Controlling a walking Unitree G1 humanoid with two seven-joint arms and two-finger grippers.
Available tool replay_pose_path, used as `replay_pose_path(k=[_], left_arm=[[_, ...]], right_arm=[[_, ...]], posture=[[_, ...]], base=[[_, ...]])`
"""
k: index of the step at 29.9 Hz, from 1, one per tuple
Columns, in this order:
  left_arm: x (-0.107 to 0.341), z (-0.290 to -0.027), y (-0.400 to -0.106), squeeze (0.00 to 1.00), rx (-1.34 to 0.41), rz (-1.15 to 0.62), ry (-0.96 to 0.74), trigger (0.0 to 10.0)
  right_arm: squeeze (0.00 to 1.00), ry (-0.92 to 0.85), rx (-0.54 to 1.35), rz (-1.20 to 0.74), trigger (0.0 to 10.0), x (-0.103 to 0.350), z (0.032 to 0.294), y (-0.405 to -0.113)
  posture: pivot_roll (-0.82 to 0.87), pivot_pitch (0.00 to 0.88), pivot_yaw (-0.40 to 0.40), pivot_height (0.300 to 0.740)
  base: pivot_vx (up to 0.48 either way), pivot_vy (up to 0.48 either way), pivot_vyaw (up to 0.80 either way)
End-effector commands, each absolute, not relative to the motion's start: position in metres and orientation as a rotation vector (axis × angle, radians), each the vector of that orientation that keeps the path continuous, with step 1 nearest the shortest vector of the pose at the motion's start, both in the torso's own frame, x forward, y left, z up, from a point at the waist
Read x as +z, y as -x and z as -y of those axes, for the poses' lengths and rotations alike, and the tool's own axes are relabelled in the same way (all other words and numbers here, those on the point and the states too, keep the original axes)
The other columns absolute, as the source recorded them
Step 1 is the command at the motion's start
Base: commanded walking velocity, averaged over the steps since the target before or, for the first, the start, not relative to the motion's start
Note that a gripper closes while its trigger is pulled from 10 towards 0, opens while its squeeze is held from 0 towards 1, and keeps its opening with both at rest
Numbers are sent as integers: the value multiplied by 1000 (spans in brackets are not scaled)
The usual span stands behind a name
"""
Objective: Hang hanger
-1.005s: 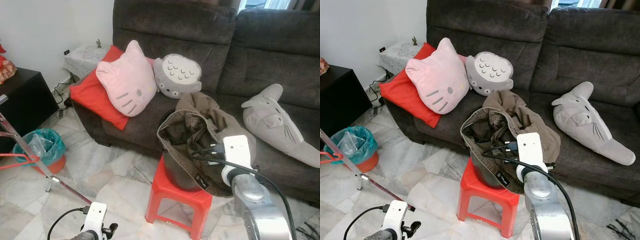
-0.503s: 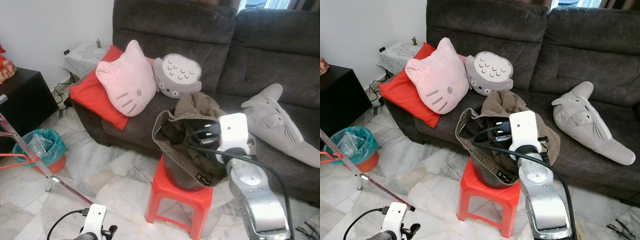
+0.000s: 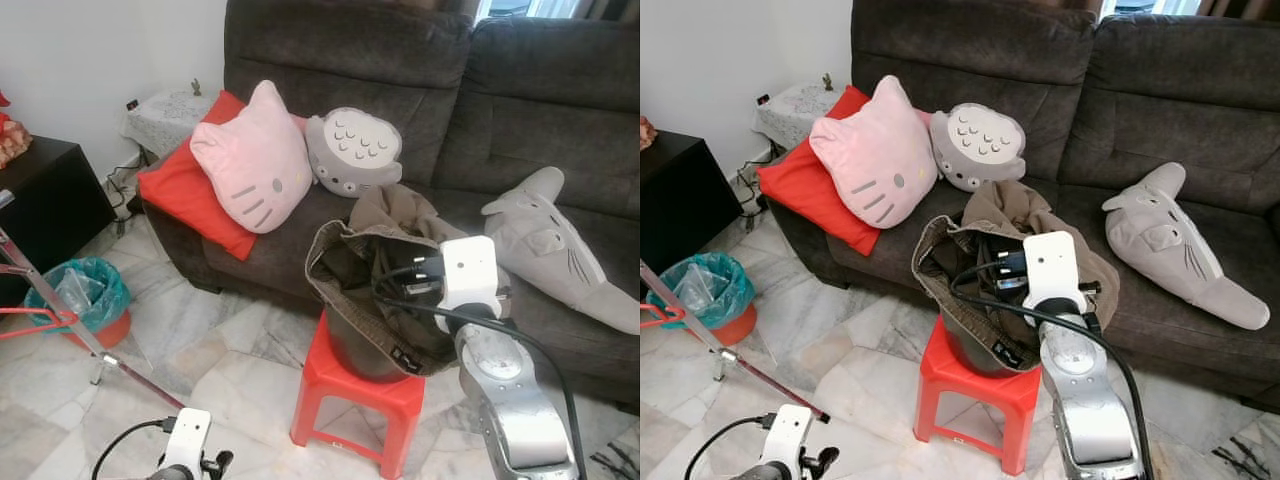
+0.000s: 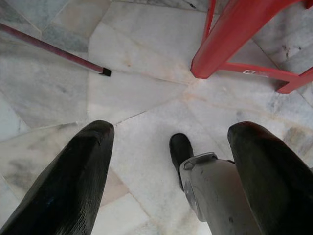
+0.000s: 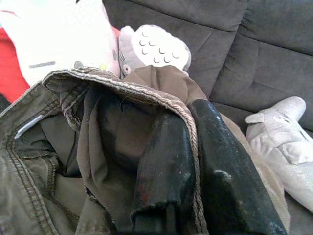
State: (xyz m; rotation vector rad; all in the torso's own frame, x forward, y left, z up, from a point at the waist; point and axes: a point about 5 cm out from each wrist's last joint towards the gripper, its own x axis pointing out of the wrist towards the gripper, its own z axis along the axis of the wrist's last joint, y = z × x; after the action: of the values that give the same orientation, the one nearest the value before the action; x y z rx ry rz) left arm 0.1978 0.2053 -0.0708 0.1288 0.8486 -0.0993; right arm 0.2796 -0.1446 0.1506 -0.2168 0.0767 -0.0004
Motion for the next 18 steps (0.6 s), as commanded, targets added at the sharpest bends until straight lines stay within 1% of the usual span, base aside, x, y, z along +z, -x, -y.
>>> replay_pose_path(k=[1, 13, 18], left_arm=[[-73, -207, -193, 0, -117, -867, -154, 10000], [-73, -204, -193, 0, -117, -855, -134, 10000], [-72, -204, -196, 0, -118, -848, -131, 10000]], right_arm=[[0, 213, -18, -76, 10000, 148, 147, -279], [0, 209, -21, -46, 10000, 153, 145, -282], [0, 209, -23, -40, 10000, 154, 144, -283]], posture=[[18, 0, 6, 740], [15, 0, 3, 740], [16, 0, 6, 740]], base=[[0, 0, 0], [0, 0, 0], [-265, 0, 0]])
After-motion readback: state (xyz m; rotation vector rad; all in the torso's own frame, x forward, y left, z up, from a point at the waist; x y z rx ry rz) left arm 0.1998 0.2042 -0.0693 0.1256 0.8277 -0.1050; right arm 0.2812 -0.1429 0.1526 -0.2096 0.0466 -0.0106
